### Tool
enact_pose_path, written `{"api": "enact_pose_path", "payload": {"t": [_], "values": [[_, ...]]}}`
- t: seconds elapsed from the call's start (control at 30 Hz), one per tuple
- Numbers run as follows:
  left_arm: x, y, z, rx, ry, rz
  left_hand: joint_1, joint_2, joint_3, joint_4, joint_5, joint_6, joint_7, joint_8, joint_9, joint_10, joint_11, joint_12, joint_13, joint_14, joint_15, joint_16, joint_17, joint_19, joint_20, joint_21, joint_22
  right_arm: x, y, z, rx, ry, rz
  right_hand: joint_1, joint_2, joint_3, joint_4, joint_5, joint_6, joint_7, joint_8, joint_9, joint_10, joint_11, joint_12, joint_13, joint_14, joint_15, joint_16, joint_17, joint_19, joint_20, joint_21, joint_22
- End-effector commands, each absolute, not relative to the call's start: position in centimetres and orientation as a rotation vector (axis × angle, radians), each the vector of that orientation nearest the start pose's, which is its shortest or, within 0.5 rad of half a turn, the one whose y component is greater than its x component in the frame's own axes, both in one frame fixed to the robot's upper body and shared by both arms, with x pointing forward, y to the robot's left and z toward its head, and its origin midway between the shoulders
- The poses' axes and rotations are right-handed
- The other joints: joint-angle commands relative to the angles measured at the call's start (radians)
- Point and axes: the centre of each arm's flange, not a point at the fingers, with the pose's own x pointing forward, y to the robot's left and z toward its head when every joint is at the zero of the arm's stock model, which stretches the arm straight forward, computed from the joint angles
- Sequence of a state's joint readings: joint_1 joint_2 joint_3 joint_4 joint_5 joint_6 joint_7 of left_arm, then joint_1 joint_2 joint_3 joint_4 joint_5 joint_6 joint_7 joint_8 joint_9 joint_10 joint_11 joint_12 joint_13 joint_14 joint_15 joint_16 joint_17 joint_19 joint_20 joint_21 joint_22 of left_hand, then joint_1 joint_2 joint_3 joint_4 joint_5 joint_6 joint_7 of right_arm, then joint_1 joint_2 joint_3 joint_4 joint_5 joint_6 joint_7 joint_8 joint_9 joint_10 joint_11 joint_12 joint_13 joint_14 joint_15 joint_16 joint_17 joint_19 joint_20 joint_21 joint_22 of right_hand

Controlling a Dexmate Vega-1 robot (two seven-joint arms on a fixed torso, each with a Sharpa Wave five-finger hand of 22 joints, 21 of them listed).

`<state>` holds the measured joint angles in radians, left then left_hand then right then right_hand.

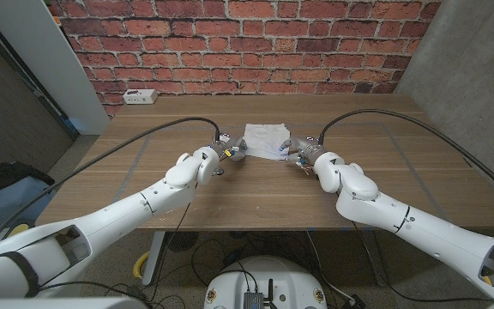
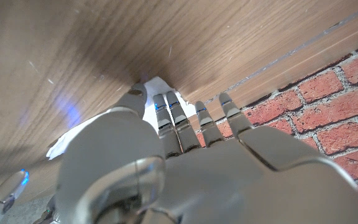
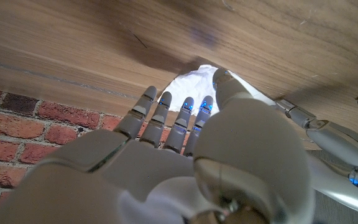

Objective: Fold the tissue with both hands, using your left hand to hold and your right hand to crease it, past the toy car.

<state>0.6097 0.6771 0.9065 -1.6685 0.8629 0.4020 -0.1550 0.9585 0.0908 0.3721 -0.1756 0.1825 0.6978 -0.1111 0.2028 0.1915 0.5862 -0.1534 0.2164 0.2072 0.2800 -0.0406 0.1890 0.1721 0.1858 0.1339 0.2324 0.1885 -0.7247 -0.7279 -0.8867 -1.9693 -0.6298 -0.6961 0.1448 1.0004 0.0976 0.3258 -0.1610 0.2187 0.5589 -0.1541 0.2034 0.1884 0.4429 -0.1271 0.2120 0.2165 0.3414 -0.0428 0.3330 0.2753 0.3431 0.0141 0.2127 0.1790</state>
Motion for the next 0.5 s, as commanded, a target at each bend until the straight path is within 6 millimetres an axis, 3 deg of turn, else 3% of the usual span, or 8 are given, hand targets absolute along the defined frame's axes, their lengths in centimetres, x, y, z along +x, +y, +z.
{"api": "enact_pose_path", "payload": {"t": [0.03, 0.33, 0.43, 0.5], "values": [[62.6, 14.5, -1.9, 1.762, -0.491, 0.008, 0.033, 0.001, 0.007, -0.001, -0.004, 0.043, -0.006, 0.013, 0.005, 0.037, -0.006, 0.017, 0.002, 0.026, -0.050, 0.010, 0.001, 0.020, -0.006, 0.005, 0.003, 59.0, -13.0, -4.6, -1.509, -0.395, 0.059, 0.025, 0.000, -0.008, -0.004, 0.005, 0.007, -0.015, -0.002, 0.002, 0.007, -0.013, 0.005, 0.007, 0.029, -0.166, 0.024, 0.020, 0.006, -0.014, 0.001, 0.005], [62.2, 14.6, -1.9, 1.759, -0.488, 0.021, 0.038, -0.004, -0.004, 0.009, -0.009, 0.082, -0.005, 0.022, 0.006, 0.071, -0.007, 0.028, 0.004, 0.055, -0.063, 0.015, 0.001, 0.030, -0.010, 0.007, 0.003, 59.6, -13.0, -5.3, -1.565, -0.391, 0.017, 0.078, 0.002, -0.024, -0.007, 0.007, 0.045, -0.021, 0.011, 0.002, 0.046, -0.012, 0.022, 0.016, 0.086, -0.179, 0.092, 0.083, 0.028, -0.026, 0.010, 0.006], [62.1, 14.7, -2.0, 1.755, -0.485, 0.020, 0.036, -0.007, -0.007, 0.010, -0.009, 0.084, -0.005, 0.022, 0.007, 0.075, -0.004, 0.028, 0.004, 0.059, -0.064, 0.016, 0.001, 0.030, -0.011, 0.006, 0.003, 59.9, -13.3, -5.8, -1.580, -0.369, 0.003, 0.129, 0.009, -0.025, -0.014, 0.008, 0.064, -0.017, 0.014, 0.003, 0.062, -0.011, 0.030, 0.022, 0.104, -0.182, 0.128, 0.124, 0.051, -0.032, 0.020, 0.007], [62.0, 14.7, -2.0, 1.754, -0.484, 0.023, 0.035, -0.008, -0.009, 0.012, -0.010, 0.083, -0.001, 0.020, 0.007, 0.074, -0.003, 0.027, 0.004, 0.062, -0.063, 0.016, 0.001, 0.030, -0.011, 0.006, 0.003, 60.0, -13.5, -6.2, -1.588, -0.369, -0.014, 0.182, 0.009, -0.036, -0.014, 0.004, 0.098, 0.004, 0.018, 0.003, 0.082, 0.010, 0.041, 0.032, 0.131, -0.186, 0.176, 0.177, 0.090, -0.050, 0.034, 0.009]]}}
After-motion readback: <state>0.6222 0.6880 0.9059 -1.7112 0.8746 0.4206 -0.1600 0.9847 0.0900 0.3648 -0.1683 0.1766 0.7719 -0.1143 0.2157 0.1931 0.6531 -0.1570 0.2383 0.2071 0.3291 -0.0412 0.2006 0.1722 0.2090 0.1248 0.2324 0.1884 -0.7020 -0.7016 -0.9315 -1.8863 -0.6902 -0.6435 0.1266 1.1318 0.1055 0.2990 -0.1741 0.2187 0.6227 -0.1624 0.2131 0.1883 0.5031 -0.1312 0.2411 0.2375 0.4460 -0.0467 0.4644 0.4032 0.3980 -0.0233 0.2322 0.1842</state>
